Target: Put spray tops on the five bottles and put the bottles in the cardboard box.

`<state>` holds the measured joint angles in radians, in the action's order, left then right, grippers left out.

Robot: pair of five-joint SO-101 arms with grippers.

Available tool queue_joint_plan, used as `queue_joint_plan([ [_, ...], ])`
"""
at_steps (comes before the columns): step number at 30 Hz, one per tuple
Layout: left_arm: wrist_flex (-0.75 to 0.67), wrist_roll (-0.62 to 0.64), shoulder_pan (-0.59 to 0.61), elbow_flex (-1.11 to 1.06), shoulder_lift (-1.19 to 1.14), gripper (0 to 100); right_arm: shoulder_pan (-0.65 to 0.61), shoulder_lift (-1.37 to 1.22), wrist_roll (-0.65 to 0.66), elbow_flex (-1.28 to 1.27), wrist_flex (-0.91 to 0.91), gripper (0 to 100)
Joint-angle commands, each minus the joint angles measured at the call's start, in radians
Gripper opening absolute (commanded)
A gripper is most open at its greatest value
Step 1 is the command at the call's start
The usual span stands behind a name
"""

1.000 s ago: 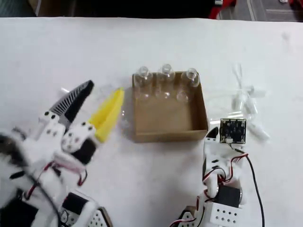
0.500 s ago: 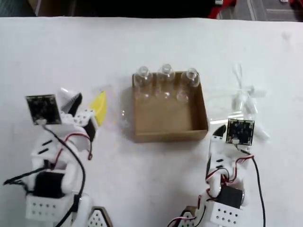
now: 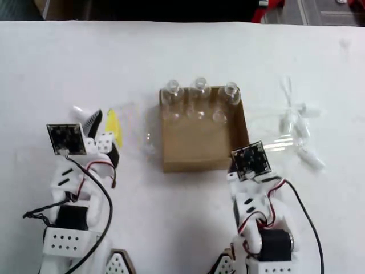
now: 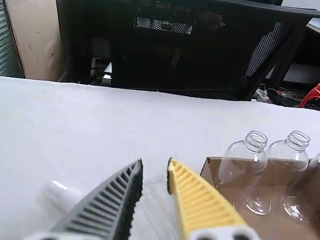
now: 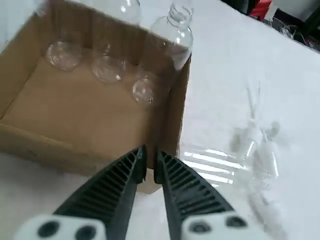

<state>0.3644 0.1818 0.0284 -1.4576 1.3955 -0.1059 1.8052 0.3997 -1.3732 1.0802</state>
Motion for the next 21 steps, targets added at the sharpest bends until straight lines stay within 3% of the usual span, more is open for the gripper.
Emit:
queue_joint_plan([
  [1, -0.021, 0.044, 0.007, 0.006, 0.008, 8, -0.024, -0.012, 0.011, 0.092, 0.012, 1.7],
  [8, 0.072, 0.035, -0.021, 0.058, -0.001, 8, -0.124, -0.107, -0.009, 0.186, 0.01, 1.7],
  [12, 0.066, 0.005, -0.045, 0.107, -0.13, 8, -0.173, -0.349, -0.087, 0.353, 0.004, 1.7],
  [21, 0.04, 0.061, -0.007, 0.262, -0.504, 8, -0.171, -0.86, -0.081, 0.551, 0.013, 1.7],
])
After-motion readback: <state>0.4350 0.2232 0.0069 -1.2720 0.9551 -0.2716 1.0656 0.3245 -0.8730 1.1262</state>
